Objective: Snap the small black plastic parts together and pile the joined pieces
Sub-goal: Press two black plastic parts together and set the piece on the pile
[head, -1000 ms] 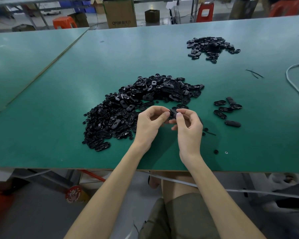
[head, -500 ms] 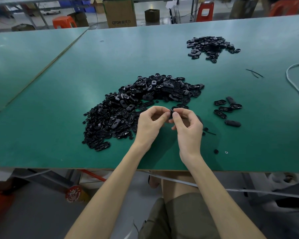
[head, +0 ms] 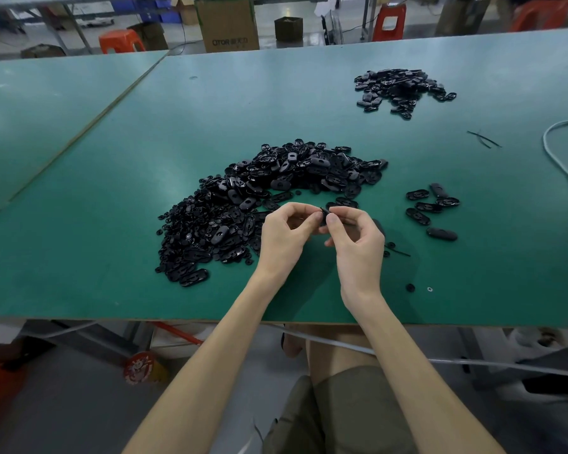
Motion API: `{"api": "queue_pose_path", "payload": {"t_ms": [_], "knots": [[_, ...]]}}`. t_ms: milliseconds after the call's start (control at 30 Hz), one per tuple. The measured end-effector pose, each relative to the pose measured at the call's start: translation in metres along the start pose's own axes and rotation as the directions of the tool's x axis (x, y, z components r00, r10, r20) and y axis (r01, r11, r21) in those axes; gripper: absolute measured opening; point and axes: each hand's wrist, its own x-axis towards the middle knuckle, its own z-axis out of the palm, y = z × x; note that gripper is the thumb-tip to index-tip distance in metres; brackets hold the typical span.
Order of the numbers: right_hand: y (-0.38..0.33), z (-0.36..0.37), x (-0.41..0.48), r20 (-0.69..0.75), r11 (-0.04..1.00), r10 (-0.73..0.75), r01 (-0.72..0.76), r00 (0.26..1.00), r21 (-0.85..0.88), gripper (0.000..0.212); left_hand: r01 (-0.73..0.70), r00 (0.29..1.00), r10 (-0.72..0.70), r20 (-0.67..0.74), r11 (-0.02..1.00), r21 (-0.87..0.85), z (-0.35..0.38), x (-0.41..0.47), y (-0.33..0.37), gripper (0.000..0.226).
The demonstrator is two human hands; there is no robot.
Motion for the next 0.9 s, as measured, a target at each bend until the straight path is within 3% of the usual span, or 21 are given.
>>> {"api": "queue_pose_path", "payload": {"t_ms": [767,900], "knots": [[0.001,0.000,0.001,-0.058,0.998,0.038,-0.036,0.998,0.042,0.008,-0.044,0.999,0.044,0.032,0.999,-0.007,-0.001,-0.005,0.007,0.011],[0.001,-0.002,0.001,-0.080,0.998,0.042,-0.039,0.996,0.042,0.007,-0.165,0.984,0.156,0.087,0.981,0.104,0.004,-0.007,0.010,0.018]]}}
